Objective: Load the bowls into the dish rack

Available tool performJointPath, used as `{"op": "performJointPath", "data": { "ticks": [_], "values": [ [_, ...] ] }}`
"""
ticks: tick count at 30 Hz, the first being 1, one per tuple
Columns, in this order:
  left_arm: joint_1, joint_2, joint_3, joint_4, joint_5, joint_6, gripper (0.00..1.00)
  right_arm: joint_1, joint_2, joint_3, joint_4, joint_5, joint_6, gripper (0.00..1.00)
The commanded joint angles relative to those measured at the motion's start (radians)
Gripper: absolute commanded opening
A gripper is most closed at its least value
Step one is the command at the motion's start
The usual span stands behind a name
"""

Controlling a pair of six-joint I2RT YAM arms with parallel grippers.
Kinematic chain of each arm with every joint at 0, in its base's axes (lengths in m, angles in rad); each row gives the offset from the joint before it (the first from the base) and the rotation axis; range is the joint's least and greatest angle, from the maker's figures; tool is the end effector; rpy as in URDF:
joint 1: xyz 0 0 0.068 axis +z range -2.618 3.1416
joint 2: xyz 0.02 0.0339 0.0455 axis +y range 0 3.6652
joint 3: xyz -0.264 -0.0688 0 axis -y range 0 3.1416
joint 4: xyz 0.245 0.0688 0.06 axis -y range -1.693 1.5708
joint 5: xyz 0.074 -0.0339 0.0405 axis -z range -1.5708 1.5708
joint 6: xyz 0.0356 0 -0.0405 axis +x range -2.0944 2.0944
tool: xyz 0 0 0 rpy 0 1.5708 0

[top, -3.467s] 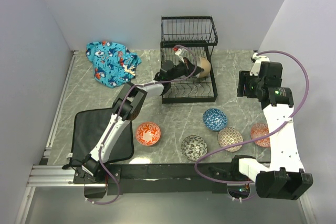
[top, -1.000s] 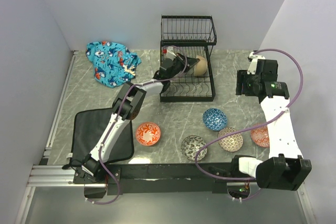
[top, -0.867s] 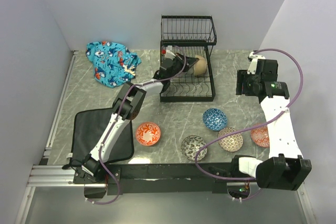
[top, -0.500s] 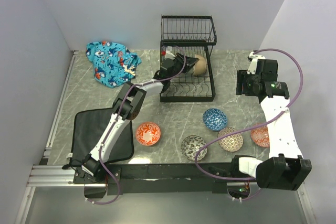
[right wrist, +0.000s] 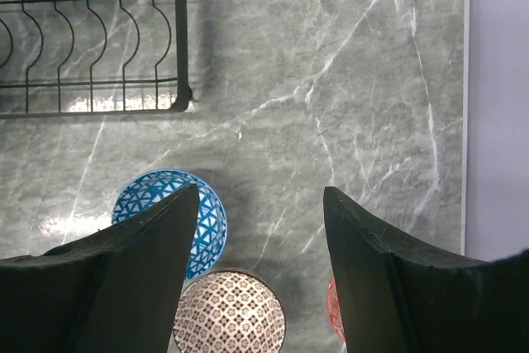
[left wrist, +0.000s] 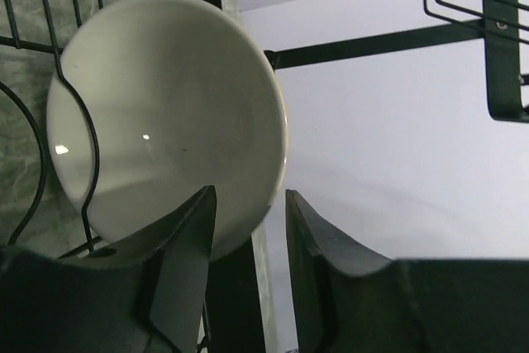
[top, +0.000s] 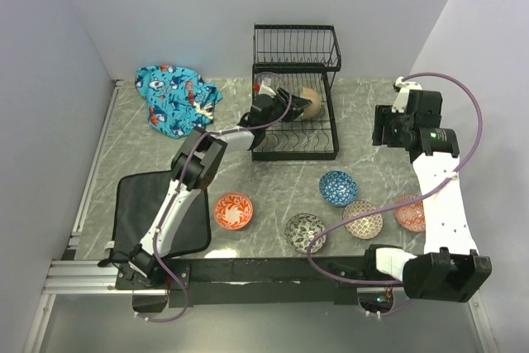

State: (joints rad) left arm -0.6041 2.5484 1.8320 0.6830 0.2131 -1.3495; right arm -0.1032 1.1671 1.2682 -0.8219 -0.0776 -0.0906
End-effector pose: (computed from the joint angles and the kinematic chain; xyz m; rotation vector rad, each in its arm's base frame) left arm 0.4663 -0.3310 0.1418 -0.5022 1.8172 -1.6153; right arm 0.2353 -0.0216 0.3684 -0.0258 2.2888 -0.0118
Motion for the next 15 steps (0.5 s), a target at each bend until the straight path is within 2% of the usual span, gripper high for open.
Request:
{"op": "performJointPath", "data": {
  "ticks": [1, 6, 7, 12, 15],
  "values": [
    [-0.017, -0.12, -0.036, 0.022, 0.048, 0.067, 0.46, -0.007, -0.052, 0.037, 0.029, -0.014, 0.015, 0.69],
    [-0.016, -0.16, -0.069, 0.038, 0.068, 0.136, 0.54, -0.007, -0.089, 0.022, 0.024, -0.024, 0.022, 0.7],
    [-0.016, -0.174, -0.073, 0.006, 0.066, 0.15, 0.69, -0.009, -0.092, 0.022, 0.023, -0.024, 0.022, 0.7],
    [-0.016, -0.227, -0.111, -0.082, 0.048, 0.246, 0.71, -0.009, -0.119, 0.028, 0.018, -0.025, 0.026, 0.7],
    [-0.008, -0.275, -0.184, -0.071, 0.063, 0.259, 0.71, -0.007, -0.139, 0.025, 0.018, -0.028, 0.029, 0.7]
  ]
}}
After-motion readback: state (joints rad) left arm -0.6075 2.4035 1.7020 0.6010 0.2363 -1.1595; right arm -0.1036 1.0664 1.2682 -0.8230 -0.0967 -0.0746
